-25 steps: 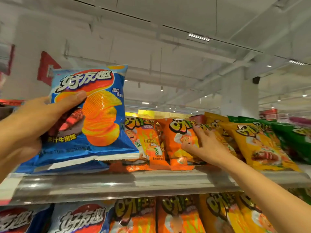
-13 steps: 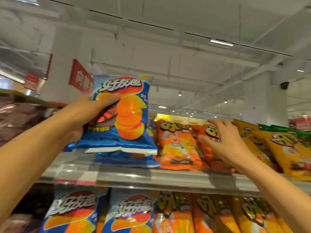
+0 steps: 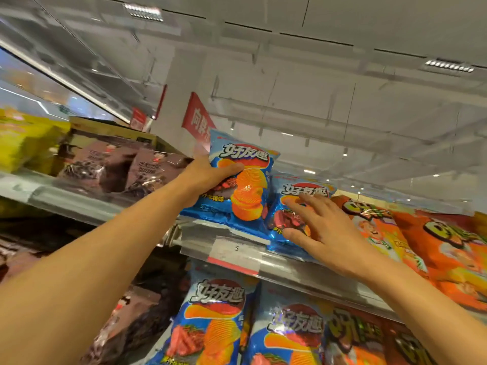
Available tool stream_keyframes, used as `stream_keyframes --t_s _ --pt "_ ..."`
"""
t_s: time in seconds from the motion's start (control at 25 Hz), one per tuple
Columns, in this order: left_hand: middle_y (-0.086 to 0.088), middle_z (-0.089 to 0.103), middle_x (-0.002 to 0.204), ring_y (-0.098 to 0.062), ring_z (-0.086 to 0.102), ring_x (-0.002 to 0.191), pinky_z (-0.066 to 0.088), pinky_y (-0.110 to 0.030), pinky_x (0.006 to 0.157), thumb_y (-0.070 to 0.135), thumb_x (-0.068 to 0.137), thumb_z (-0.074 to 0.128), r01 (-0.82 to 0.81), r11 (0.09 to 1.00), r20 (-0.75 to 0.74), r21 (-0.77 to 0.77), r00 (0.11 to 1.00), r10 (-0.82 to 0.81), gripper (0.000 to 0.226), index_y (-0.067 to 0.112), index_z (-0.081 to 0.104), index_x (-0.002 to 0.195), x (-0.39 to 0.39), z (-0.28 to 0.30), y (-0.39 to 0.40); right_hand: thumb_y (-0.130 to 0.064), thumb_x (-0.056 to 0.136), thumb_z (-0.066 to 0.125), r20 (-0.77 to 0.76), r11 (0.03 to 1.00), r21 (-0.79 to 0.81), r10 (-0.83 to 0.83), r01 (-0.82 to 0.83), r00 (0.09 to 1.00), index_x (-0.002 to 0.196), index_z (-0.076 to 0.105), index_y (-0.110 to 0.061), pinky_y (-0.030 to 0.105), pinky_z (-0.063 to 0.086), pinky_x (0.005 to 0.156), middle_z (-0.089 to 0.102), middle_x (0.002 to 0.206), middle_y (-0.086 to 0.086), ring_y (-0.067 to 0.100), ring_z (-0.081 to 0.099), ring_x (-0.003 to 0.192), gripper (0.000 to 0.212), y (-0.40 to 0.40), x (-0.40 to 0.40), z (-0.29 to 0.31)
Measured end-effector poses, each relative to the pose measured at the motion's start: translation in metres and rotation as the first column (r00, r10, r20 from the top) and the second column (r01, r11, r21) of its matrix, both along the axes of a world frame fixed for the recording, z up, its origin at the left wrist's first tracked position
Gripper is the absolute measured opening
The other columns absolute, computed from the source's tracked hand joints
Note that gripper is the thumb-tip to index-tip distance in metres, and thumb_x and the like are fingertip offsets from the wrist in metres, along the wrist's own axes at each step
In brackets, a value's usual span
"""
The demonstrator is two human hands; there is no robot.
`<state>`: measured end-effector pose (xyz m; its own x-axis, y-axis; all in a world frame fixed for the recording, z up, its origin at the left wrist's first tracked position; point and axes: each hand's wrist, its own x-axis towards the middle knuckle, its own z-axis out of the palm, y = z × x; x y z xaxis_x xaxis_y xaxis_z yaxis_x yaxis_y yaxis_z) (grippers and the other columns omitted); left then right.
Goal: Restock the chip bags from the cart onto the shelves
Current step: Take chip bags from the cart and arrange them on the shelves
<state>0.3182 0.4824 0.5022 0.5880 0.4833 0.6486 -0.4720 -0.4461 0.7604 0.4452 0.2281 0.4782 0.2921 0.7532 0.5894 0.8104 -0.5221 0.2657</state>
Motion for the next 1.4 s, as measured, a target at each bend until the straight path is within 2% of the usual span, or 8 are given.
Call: stream_keyframes --t_s 0.16,0.36,0.48,0.56,0.72,0.84,1.08,1.4 --pt "-0.004 0.078 0.076 -0.015 0.07 0.059 0.056 -0.02 0.054 0.031 0.087 0.078 -0.047 0.999 0.04 -0.001 0.998 0.047 0.017 0.018 0.068 0.087 0.011 -0.007 0.014 -0.081 0.087 0.02 -0.058 0.997 -0.061 -0.052 0.049 0.997 0.157 0.024 -0.047 0.049 0.014 0.126 0.014 0.17 -0.008 0.021 0.009 0.157 0.078 0.004 0.005 -0.01" --pt "-0.02 0.069 0.107 -0.028 0.07 0.094 0.061 -0.044 0.083 0.032 0.084 0.08 -0.161 0.984 -0.053 0.072 0.985 0.165 0.052 0.005 0.056 0.121 0.026 -0.009 0.024 -0.072 0.096 0.029 -0.041 0.993 -0.086 -0.084 0.08 0.996 0.158 0.02 -0.048 0.049 0.011 0.127 0.01 0.171 -0.008 0.021 0.004 0.158 0.067 0.004 0.004 -0.013" --pt "-0.006 0.066 0.112 0.0 0.071 0.062 0.055 -0.015 0.052 0.034 0.085 0.079 -0.244 0.965 0.024 0.101 0.97 0.243 0.062 0.02 0.045 0.136 0.027 -0.007 0.022 -0.072 0.096 0.03 -0.049 0.994 -0.086 -0.075 0.071 0.996 0.158 0.019 -0.047 0.049 0.01 0.128 0.01 0.171 -0.008 0.021 0.003 0.158 0.067 0.004 0.003 -0.013" --pt "-0.01 0.058 0.134 0.0 0.067 0.07 0.054 -0.019 0.064 0.04 0.089 0.074 -0.295 0.93 -0.087 0.221 0.943 0.32 0.076 0.024 0.034 0.151 0.031 -0.014 0.021 -0.07 0.098 0.03 -0.053 0.996 -0.073 -0.056 0.052 0.997 0.158 0.02 -0.047 0.046 0.007 0.127 0.01 0.171 -0.01 0.019 0.002 0.157 0.065 0.003 0.002 -0.015" --pt "-0.017 0.05 0.147 -0.039 0.054 0.127 0.048 -0.048 0.099 0.062 0.094 0.051 -0.476 0.704 -0.218 0.528 0.725 0.654 0.08 0.029 0.017 0.159 0.036 -0.029 0.017 -0.067 0.099 0.03 -0.057 0.997 -0.063 -0.047 0.043 0.997 0.158 0.019 -0.047 0.046 0.005 0.128 0.008 0.171 -0.011 0.017 -0.002 0.157 0.063 0.003 0.001 -0.018" --pt "-0.015 0.031 0.156 -0.038 0.029 0.144 0.037 -0.053 0.11 0.067 0.096 0.041 -0.588 0.503 0.002 0.634 0.651 0.759 0.078 0.025 0.021 0.158 0.03 -0.033 -0.004 -0.068 0.099 0.03 -0.066 0.998 -0.049 -0.042 0.039 0.997 0.158 0.019 -0.047 0.044 0.002 0.127 0.007 0.171 -0.012 0.016 -0.003 0.157 0.063 0.003 0.002 -0.019" --pt "0.011 0.013 0.168 -0.013 0.006 0.155 0.001 -0.056 0.124 0.071 0.093 0.005 -0.282 0.409 -0.066 0.868 0.751 0.657 0.074 0.038 0.014 0.158 0.028 -0.076 -0.033 -0.07 0.098 0.025 -0.054 0.999 -0.024 -0.037 0.036 0.998 0.158 0.014 -0.048 0.043 0.0 0.128 0.003 0.171 -0.013 0.014 -0.004 0.157 0.065 0.007 0.005 -0.027" --pt "0.007 0.0 0.17 -0.013 -0.012 0.155 -0.015 -0.055 0.121 0.081 0.081 -0.009 -0.366 0.359 0.009 0.859 0.711 0.703 0.09 0.039 0.003 0.159 0.019 -0.088 -0.06 -0.069 0.098 0.024 -0.058 1.0 -0.011 -0.028 0.027 0.998 0.159 0.009 -0.047 0.054 0.002 0.127 -0.002 0.172 -0.008 0.02 -0.009 0.158 0.067 0.0 0.0 -0.028"
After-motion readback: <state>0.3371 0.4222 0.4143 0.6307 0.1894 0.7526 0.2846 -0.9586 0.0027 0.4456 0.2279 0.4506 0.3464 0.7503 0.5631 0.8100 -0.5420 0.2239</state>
